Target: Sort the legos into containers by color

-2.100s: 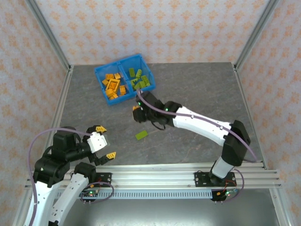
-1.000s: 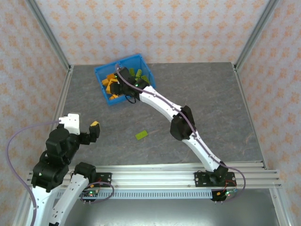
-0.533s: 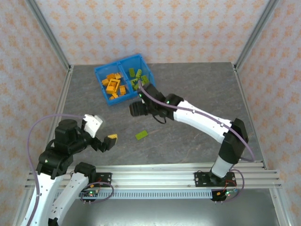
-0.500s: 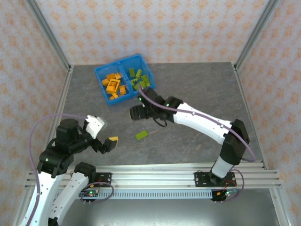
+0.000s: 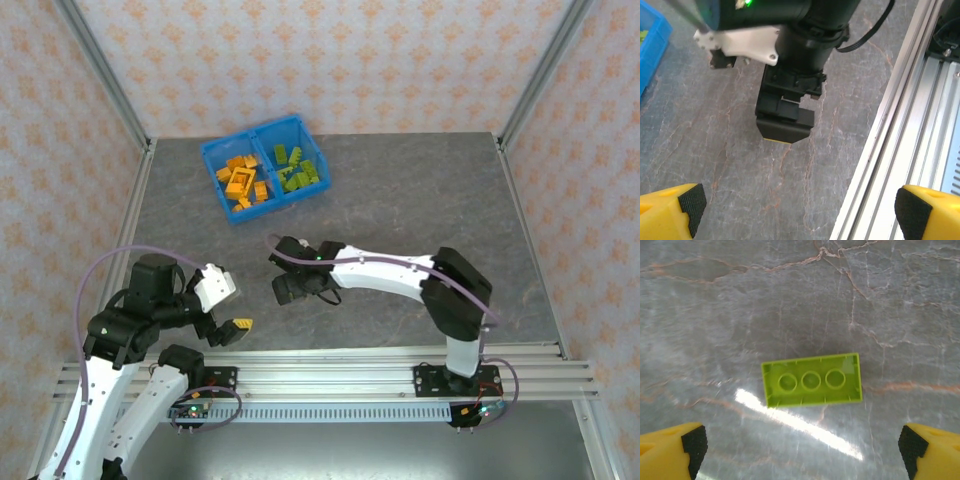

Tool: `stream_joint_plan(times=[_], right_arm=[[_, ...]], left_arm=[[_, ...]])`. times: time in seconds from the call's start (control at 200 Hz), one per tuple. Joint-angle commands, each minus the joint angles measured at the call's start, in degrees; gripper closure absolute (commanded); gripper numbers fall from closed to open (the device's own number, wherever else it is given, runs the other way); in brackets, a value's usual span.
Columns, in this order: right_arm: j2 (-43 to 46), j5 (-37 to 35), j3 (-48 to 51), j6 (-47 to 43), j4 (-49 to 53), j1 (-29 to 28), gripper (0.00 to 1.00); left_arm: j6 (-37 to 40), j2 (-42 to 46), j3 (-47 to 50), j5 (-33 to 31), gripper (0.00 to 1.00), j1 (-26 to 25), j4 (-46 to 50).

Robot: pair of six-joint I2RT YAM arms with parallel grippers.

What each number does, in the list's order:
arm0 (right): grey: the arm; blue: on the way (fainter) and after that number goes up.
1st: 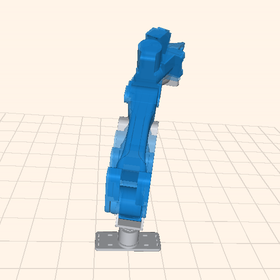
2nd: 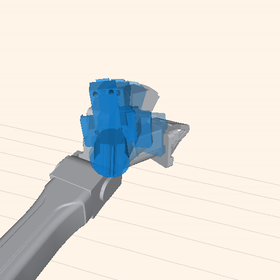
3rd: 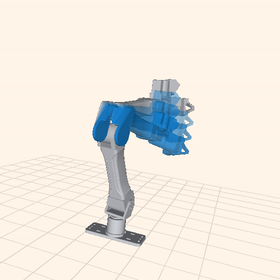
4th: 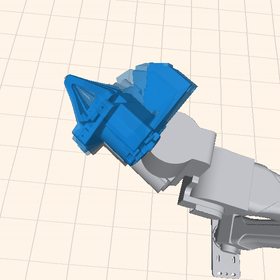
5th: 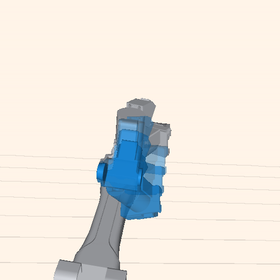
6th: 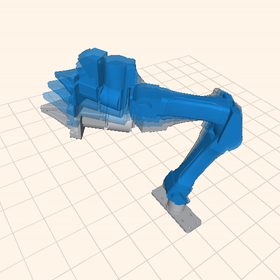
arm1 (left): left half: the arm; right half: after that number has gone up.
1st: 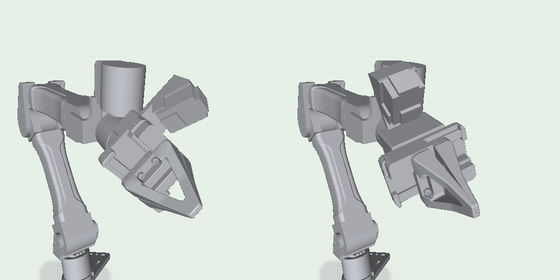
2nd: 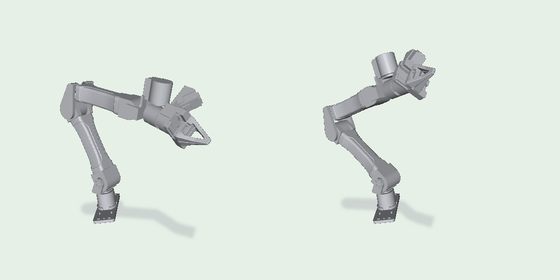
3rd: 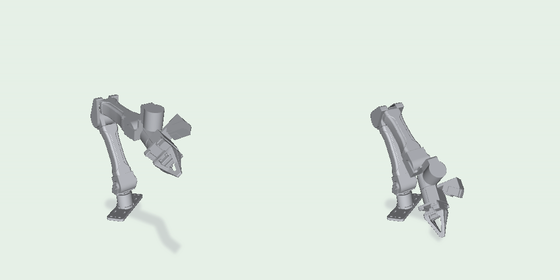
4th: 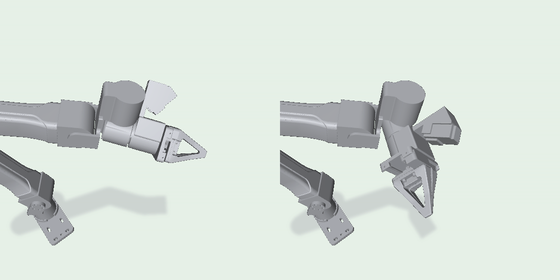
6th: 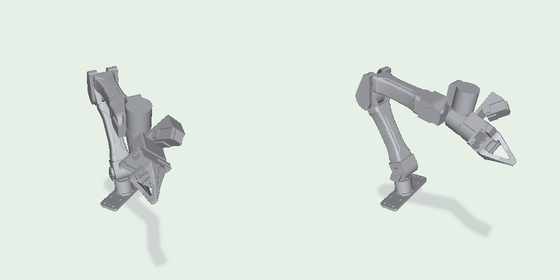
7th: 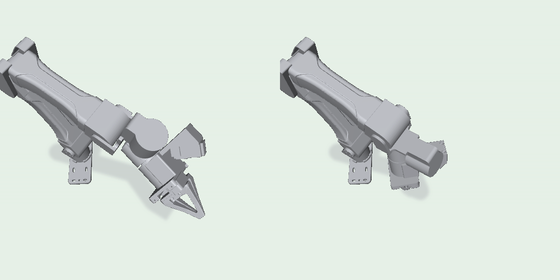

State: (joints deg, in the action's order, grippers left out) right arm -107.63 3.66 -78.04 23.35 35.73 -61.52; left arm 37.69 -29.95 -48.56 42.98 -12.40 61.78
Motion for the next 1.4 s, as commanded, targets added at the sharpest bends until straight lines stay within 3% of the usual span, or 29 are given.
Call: stream_joint_plan(times=[0.0,0.31,0.415,0.591,0.816,0.981,1.121,1.306,1.396], right_arm=[[-4.07,-3.97,-4.03,-2.65,-0.81,-0.22,0.01],[-10.79,-3.2,-5.77,-3.41,-1.84,-0.24,0.02],[-10.84,-1.88,-4.83,-3.57,-2.41,-0.18,0.11],[-10.08,-1.54,-4.24,-3.06,-1.6,-0.15,0.37],[-3.57,-2.89,-4.24,-2.18,-1.65,0.54,0.49],[3.09,-3.2,-4.74,-0.64,-4.76,4.18,0.49],[4.57,-5.23,-8.78,-2.19,-8.18,8.64,0.48],[-2.31,-8.13,-20.6,-4.77,-10.5,15.38,0.48],[-8.48,-8.78,-27.67,-5.19,-12.03,18.49,0.48]], left_arm=[[3.89,0.99,1.08,-1.88,0.0,-0.6,3.71],[3.76,2.16,2.33,-2.42,0.0,-0.6,3.32],[3.7,2.05,2.37,-2.73,0.0,-0.61,2.85],[2.98,1.57,2.5,-2.48,0.0,-0.6,1.54],[0.21,2.49,2.19,0.53,0.0,-0.6,-2.7],[-5.33,4.2,2.97,2.46,0.0,-0.6,-10.79],[-12.49,5.39,4.04,-1.39,0.0,-0.61,-19.81],[-25.67,5.42,6.61,-5.98,0.0,-0.65,-34.02],[-35.42,4.53,7.25,-12.13,0.0,-0.7,-38.11]])
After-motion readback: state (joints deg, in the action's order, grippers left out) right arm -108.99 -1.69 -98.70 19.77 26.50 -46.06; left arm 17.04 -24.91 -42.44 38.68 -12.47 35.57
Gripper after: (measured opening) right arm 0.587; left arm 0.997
